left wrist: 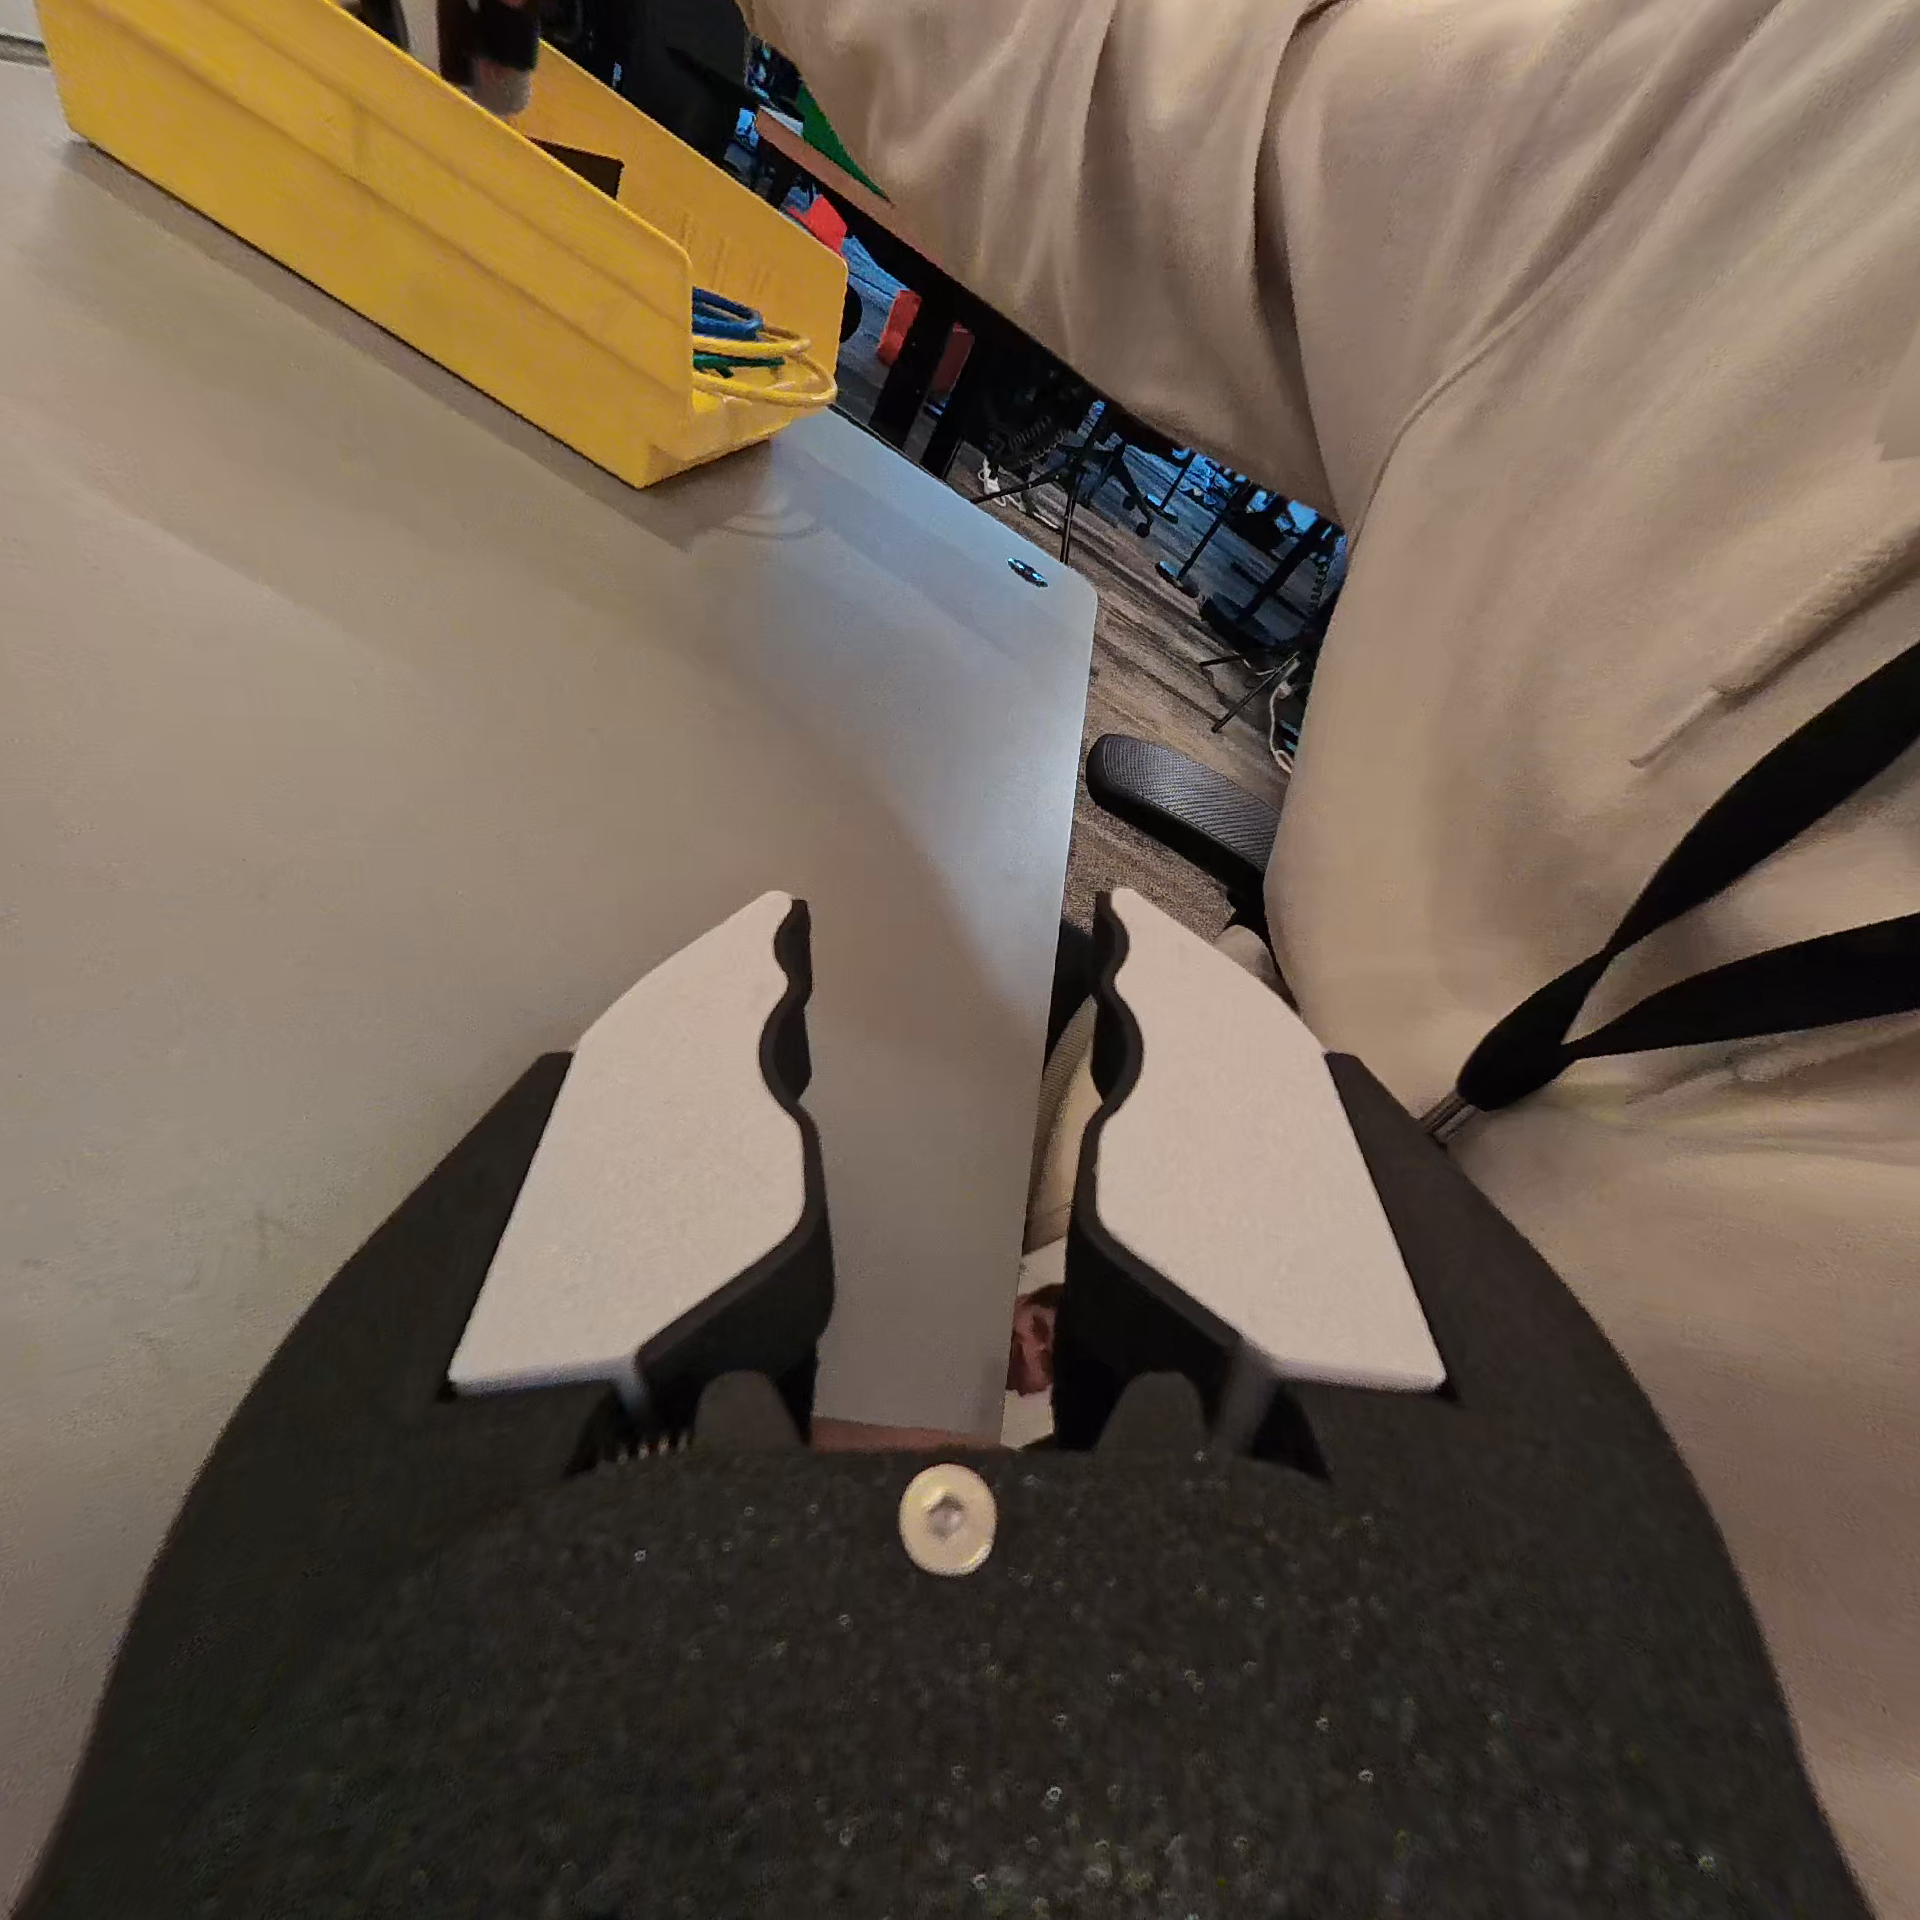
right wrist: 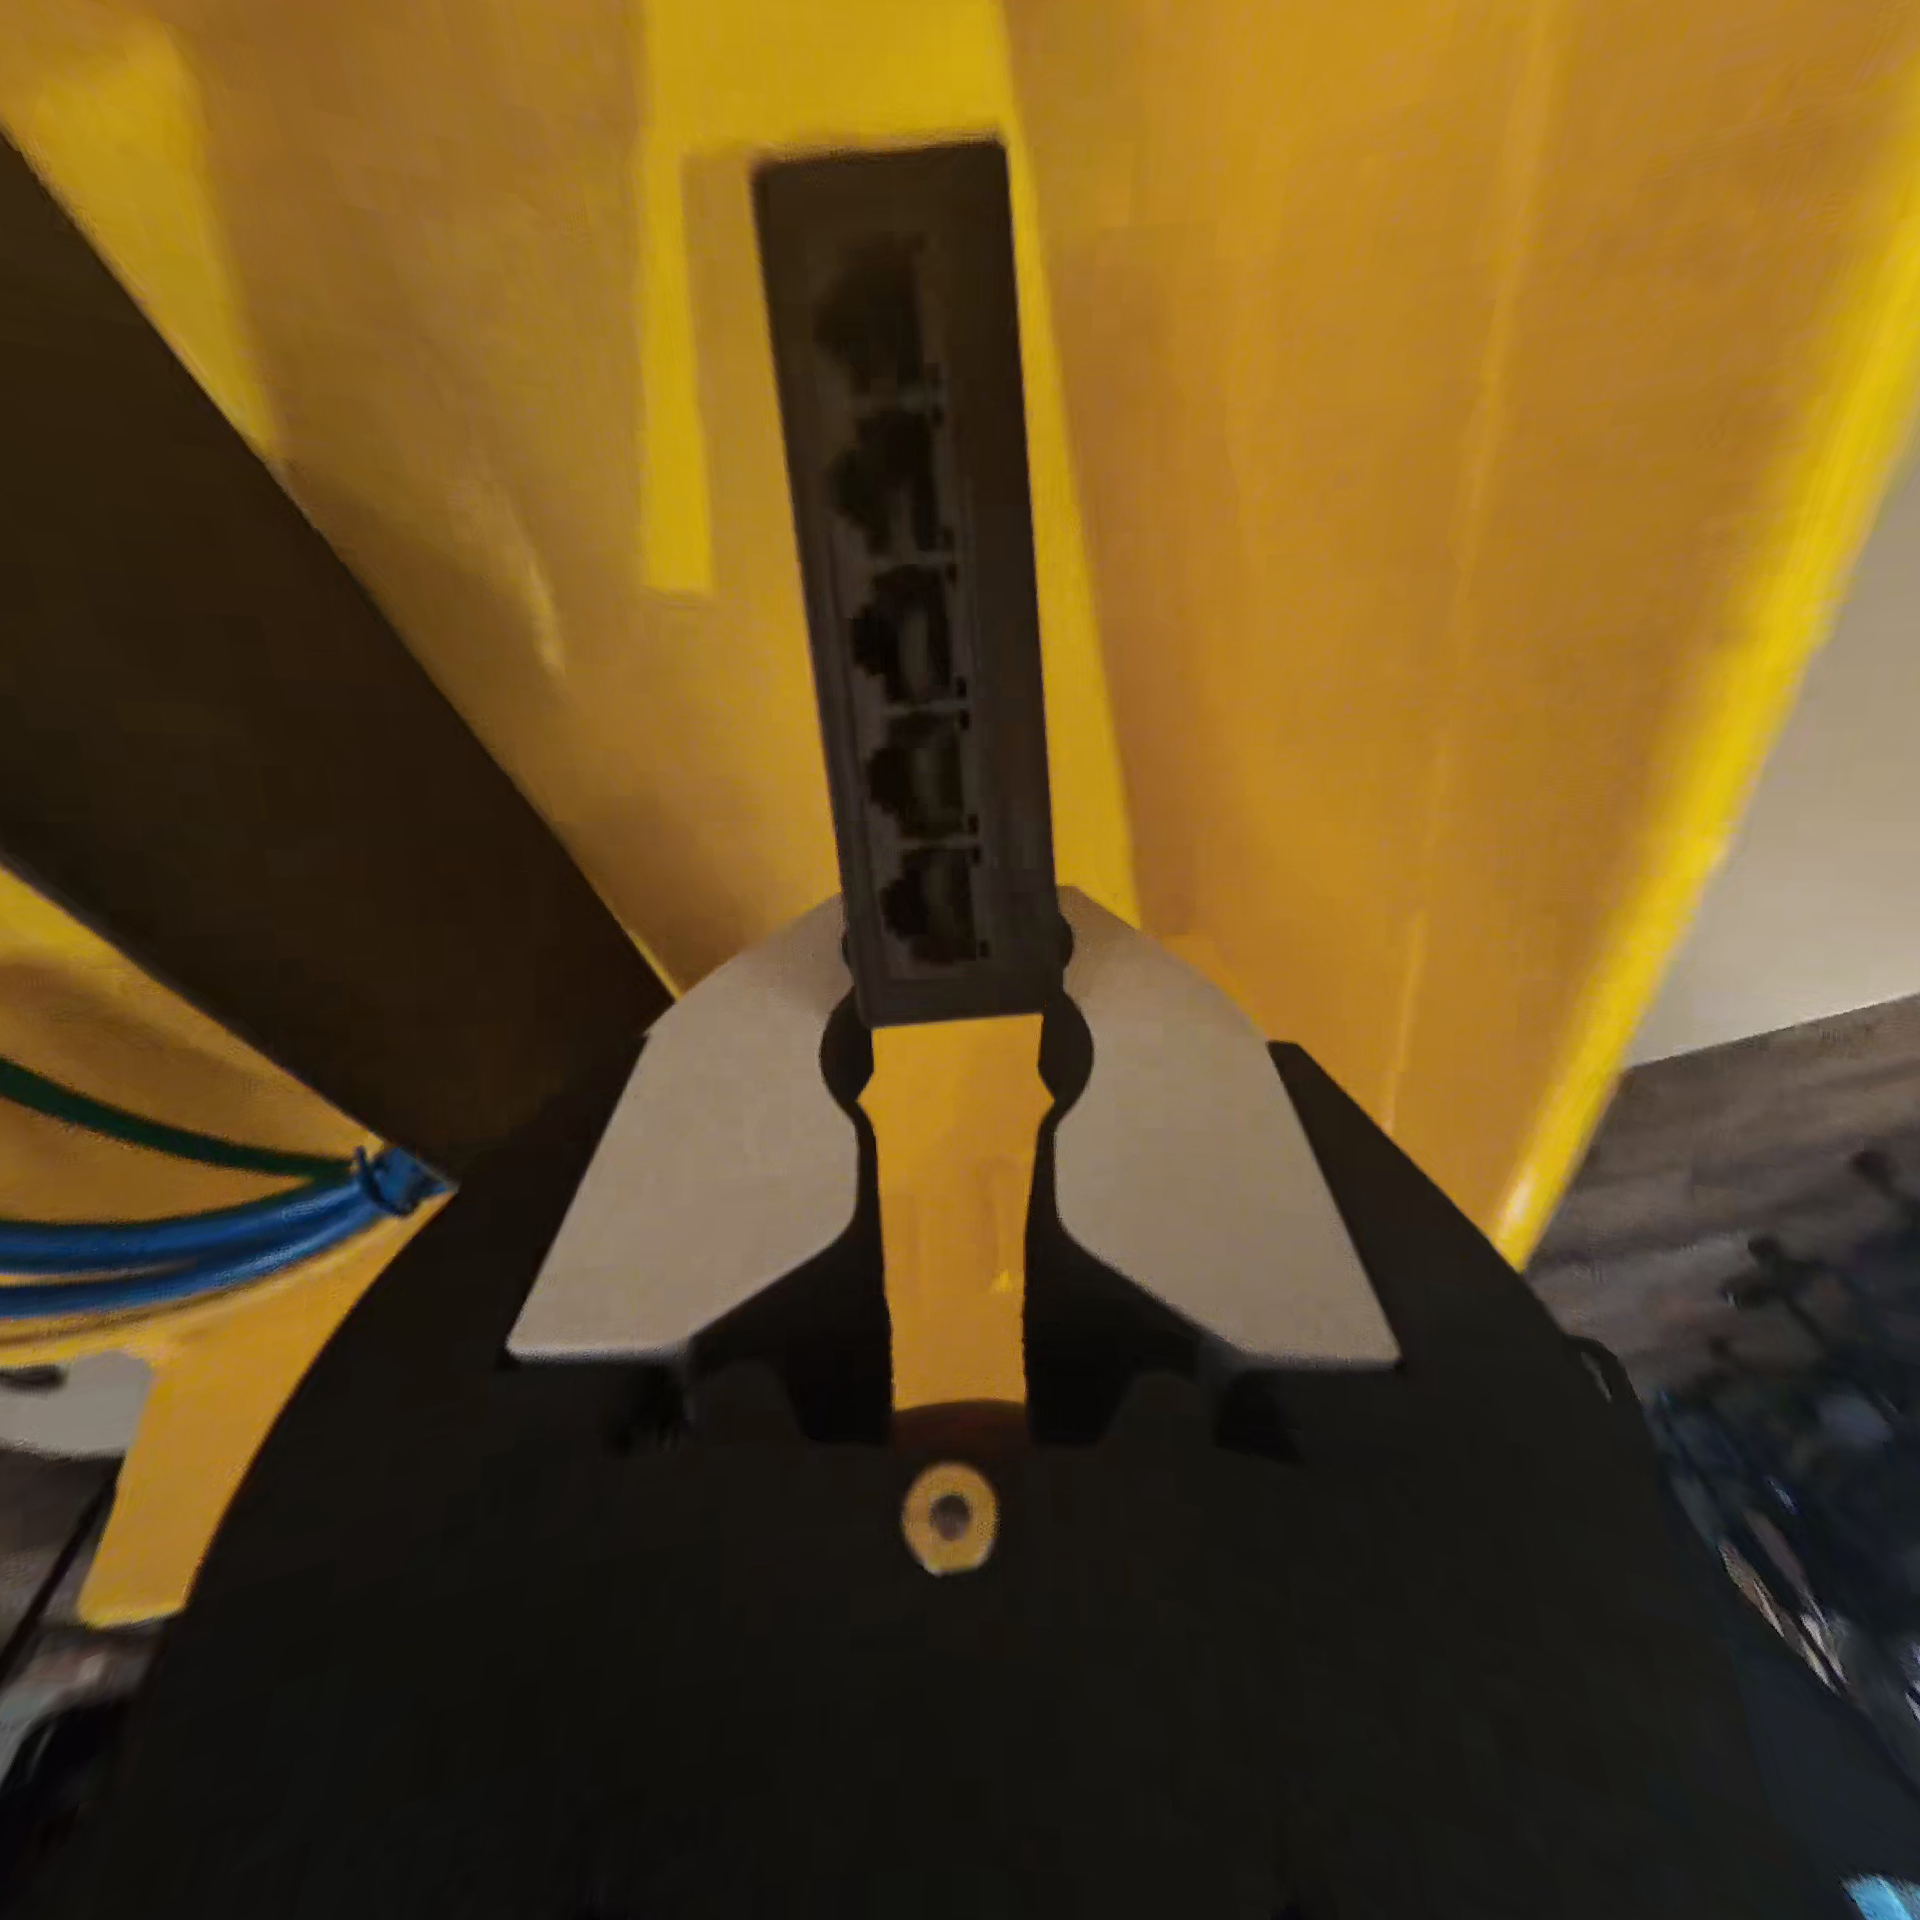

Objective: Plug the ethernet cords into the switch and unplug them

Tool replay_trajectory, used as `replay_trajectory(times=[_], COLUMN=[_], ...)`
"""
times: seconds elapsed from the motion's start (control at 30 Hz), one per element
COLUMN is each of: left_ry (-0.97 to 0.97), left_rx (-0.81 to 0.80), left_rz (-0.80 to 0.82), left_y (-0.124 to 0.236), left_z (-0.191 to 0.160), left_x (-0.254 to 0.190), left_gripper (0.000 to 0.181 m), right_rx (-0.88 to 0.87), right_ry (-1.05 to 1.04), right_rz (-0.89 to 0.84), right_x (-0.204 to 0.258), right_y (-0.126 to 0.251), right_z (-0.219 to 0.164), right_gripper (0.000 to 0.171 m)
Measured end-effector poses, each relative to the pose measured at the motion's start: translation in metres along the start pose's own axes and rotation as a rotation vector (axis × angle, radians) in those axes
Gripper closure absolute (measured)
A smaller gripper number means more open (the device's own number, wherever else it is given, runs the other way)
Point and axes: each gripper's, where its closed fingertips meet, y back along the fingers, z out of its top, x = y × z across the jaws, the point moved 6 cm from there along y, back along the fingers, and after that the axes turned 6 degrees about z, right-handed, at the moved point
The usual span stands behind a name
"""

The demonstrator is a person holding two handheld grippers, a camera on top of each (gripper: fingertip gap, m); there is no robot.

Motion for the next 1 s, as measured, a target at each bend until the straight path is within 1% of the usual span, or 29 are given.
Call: replay_trajectory(times=[0.07,0.1,0.13,0.17,0.23,0.27,0.33,0.37,0.43,0.5,0.53,0.57,0.6,0.63,0.7,0.73,0.77,0.8,0.83,0.87,0.9,0.97,1.0], left_ry=[0.0,-0.006,-0.015,-0.027,-0.044,-0.048,-0.057,-0.066,-0.092,-0.081,-0.057,-0.034,-0.022,-0.022,-0.012,0.015,0.052,0.079,0.094,0.112,0.137,0.191,0.206], left_rx=[0.004,0.007,0.013,0.021,0.022,0.018,0.006,0.001,-0.018,-0.058,-0.08,-0.106,-0.121,-0.114,-0.1,-0.107,-0.114,-0.115,-0.106,-0.103,-0.124,-0.19,-0.21], left_rz=[0.005,0.016,0.031,0.048,0.075,0.089,0.137,0.179,0.316,0.476,0.552,0.615,0.682,0.776,1.001,1.096,1.189,1.253,1.273,1.271,1.245,1.146,1.121], left_y=[0.001,0.002,0.003,0.004,0.005,0.007,0.013,0.018,0.033,0.055,0.066,0.076,0.087,0.098,0.122,0.134,0.147,0.158,0.165,0.17,0.174,0.176,0.178], left_z=[0.0,-0.001,-0.001,-0.002,-0.001,0.0,0.002,0.002,0.003,0.004,0.004,0.004,0.004,0.003,-0.001,-0.005,-0.011,-0.019,-0.026,-0.033,-0.036,-0.033,-0.031], left_x=[0.001,0.002,0.004,0.006,0.008,0.01,0.012,0.014,0.019,0.028,0.034,0.04,0.048,0.056,0.068,0.07,0.071,0.072,0.071,0.07,0.068,0.066,0.067], left_gripper=[0.13,0.13,0.13,0.13,0.13,0.13,0.13,0.13,0.13,0.136,0.137,0.137,0.137,0.137,0.142,0.148,0.15,0.149,0.149,0.149,0.148,0.143,0.14], right_rx=[0.1,0.125,0.135,0.138,0.121,0.107,0.039,-0.027,-0.185,-0.403,-0.53,-0.68,-0.844,-1.01,-1.316,-1.417,-1.484,-1.514,-1.51,-1.499,-1.483,-1.441,-1.43], right_ry=[0.004,0.01,0.01,0.002,-0.027,-0.04,-0.086,-0.122,-0.211,-0.307,-0.359,-0.431,-0.522,-0.616,-0.777,-0.861,-0.921,-0.964,-1.005,-1.028,-1.032,-0.986,-0.967], right_rz=[0.034,0.042,0.047,0.054,0.04,0.021,-0.055,-0.097,-0.197,-0.309,-0.346,-0.37,-0.384,-0.379,-0.307,-0.281,-0.276,-0.295,-0.322,-0.358,-0.406,-0.486,-0.52], right_x=[0.003,0.004,0.005,0.007,0.007,0.007,0.009,0.013,0.034,0.073,0.098,0.126,0.154,0.181,0.233,0.254,0.274,0.292,0.307,0.322,0.334,0.346,0.348], right_y=[-0.013,-0.018,-0.022,-0.025,-0.024,-0.02,0.001,0.017,0.054,0.089,0.102,0.112,0.117,0.117,0.102,0.088,0.071,0.054,0.037,0.025,0.017,0.013,0.012], right_z=[-0.006,-0.007,-0.006,-0.006,-0.005,-0.006,-0.014,-0.019,-0.03,-0.04,-0.044,-0.047,-0.05,-0.053,-0.049,-0.045,-0.039,-0.033,-0.029,-0.025,-0.024,-0.022,-0.021], right_gripper=[0.145,0.156,0.159,0.158,0.144,0.14,0.137,0.137,0.133,0.133,0.133,0.136,0.14,0.14,0.14,0.14,0.137,0.131,0.126,0.123,0.124,0.125,0.126])
